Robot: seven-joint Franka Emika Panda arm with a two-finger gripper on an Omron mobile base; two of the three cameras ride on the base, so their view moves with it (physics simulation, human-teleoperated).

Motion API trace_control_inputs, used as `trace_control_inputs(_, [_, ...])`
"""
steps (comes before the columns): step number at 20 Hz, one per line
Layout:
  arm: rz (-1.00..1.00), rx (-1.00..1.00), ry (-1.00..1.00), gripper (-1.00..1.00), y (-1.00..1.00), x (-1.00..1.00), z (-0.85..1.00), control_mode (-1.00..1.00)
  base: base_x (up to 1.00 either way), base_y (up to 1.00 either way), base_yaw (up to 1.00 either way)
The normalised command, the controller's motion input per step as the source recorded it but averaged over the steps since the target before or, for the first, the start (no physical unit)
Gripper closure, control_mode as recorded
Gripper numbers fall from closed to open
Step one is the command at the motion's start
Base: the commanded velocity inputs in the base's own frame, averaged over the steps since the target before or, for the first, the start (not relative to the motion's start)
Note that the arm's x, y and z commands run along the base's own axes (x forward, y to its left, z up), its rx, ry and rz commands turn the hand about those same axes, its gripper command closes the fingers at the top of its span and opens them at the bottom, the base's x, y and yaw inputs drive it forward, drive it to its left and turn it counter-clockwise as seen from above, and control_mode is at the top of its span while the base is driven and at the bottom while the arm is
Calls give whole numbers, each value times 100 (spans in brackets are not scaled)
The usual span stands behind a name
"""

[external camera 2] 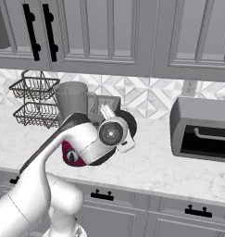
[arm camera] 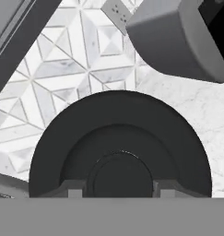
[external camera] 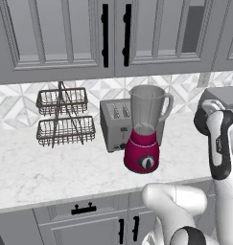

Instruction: Close the lid blender by securely placing the lid on top.

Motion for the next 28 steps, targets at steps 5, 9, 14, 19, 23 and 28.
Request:
trace_control_inputs(5, [-2, 0, 7, 100, 63, 16, 100, -100, 0, 0, 0])
trace_control_inputs(9, [-5, 0, 25, 100, 40, 4, 100, -100, 0, 0, 0])
trace_control_inputs(14, [-4, 0, 45, 100, 15, 4, 100, -100, 0, 0, 0])
trace_control_inputs(19, [-1, 0, 34, 100, 18, 27, 52, -100, 0, 0, 0])
trace_control_inputs(23, [0, 0, 0, 100, 26, 0, -1, -100, 0, 0, 0])
trace_control_inputs(28, [0, 0, -1, 100, 51, 1, -4, -100, 0, 0, 0])
